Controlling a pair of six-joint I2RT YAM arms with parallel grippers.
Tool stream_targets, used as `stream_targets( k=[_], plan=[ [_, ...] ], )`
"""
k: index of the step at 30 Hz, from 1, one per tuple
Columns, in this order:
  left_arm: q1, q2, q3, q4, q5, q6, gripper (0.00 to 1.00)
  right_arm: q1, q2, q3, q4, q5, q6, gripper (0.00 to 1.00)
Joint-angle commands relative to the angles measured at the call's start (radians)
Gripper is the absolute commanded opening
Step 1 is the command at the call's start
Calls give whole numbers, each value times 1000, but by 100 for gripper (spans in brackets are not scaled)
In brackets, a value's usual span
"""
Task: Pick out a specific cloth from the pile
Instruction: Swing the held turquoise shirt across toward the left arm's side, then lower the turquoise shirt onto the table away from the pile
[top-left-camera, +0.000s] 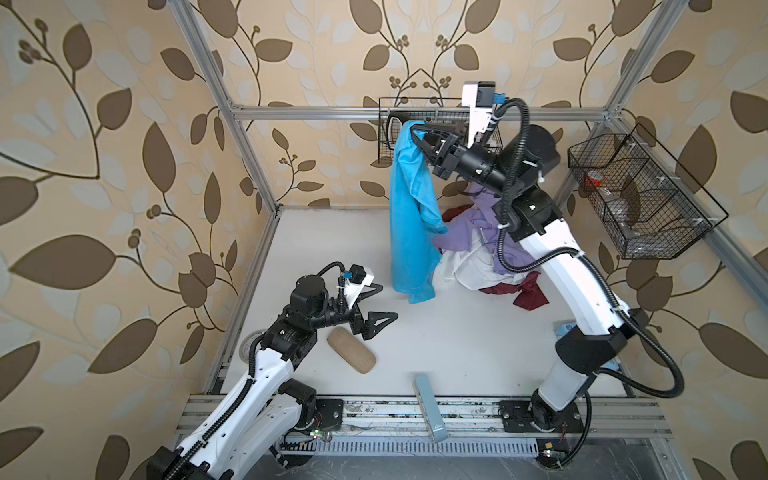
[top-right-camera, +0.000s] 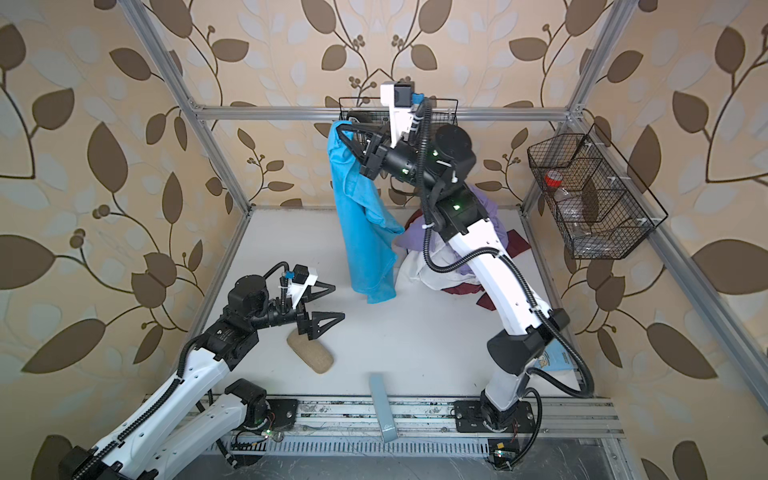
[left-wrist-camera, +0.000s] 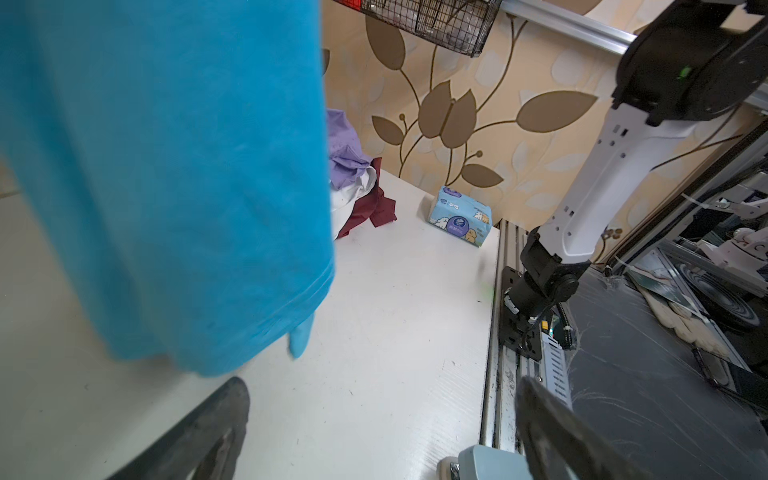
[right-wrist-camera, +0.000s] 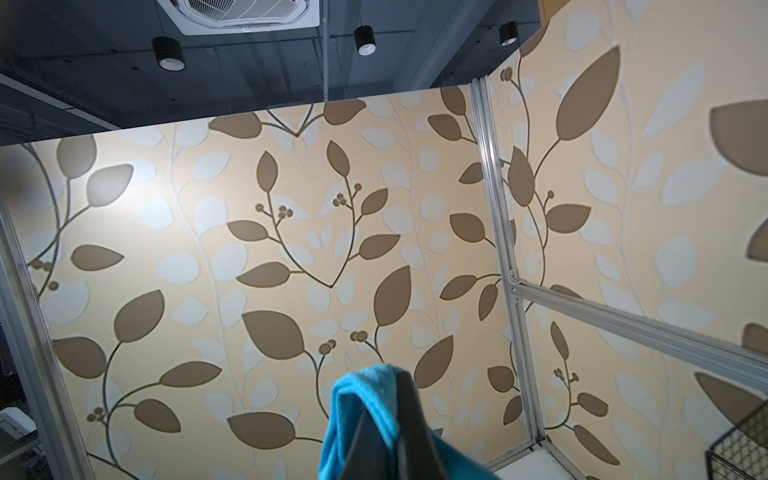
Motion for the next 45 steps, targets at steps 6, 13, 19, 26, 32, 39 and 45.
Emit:
stream_targets(
  k=[6,13,19,26,32,39,45],
  plan=[
    [-16,-21,-10,29,29,38,99,26,221,94,44,24,-36,0],
    [-24,-16,-7,22,37,47,99,11,385,102,71,88,-109,0],
    [-25,-19,-6,3,26,67,99,4,446,-1,100,-1,-65,0],
    [-27,-27,-7,-3,32,74,99,9,430,-238,227,-113,37,0],
    [-32,-31,-4,-10,33,77,99,38,466,-319,192,-222,46,0],
    [-36,-36,-4,-14,30,84,99,84,473,-422,164,-246,3,0],
    [-41,-39,0,-20,28,90,99,139,505,-430,48,-245,-76,0]
  ],
)
